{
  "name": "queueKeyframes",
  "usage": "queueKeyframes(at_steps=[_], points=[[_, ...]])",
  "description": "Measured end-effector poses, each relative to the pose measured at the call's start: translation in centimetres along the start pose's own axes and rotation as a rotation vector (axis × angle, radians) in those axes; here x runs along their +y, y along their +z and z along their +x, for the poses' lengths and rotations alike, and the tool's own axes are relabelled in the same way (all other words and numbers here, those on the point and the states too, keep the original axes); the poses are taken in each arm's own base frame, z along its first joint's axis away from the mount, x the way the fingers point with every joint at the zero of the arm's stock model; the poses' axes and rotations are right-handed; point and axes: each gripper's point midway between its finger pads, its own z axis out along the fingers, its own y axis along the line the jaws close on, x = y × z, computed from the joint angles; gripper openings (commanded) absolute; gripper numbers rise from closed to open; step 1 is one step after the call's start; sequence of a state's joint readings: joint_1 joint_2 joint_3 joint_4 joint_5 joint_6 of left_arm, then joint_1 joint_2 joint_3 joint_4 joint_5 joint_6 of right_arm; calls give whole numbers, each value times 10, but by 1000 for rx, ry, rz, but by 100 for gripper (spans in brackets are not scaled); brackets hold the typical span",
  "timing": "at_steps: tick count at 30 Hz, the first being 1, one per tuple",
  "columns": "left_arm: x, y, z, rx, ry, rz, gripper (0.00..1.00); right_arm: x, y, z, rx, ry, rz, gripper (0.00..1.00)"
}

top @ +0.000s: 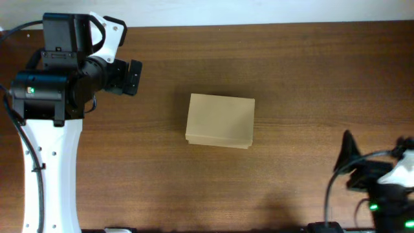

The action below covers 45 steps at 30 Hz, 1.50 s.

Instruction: Pack container

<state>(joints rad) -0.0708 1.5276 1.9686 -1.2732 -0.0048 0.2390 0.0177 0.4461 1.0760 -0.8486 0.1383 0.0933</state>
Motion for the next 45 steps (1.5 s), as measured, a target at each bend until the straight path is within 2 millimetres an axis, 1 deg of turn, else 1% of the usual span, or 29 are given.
queueKeyframes(at_steps=[2,6,8,12,13,15,17,20,28,32,45], points=[[0,0,0,1,0,-1,99,-2,12,35,8,2,2,99],[0,0,1,2,0,0,99,-4,45,111,70,-1,2,99],[0,0,0,2,0,0,99,-5,58,141,89,-3,2,99],[0,0,1,2,0,0,99,-7,75,191,134,-8,2,99],[0,0,1,2,0,0,99,-8,77,200,145,-9,2,99],[0,0,1,2,0,0,99,-8,80,213,156,-10,3,99],[0,0,0,2,0,0,99,-9,81,222,159,-11,3,99],[0,0,1,2,0,1,99,-9,83,228,161,-10,2,99],[0,0,1,2,0,0,99,-9,83,231,167,-11,1,99],[0,0,1,2,0,0,99,-9,85,239,184,-12,2,99],[0,0,1,2,0,0,99,-9,86,239,181,-12,1,99]])
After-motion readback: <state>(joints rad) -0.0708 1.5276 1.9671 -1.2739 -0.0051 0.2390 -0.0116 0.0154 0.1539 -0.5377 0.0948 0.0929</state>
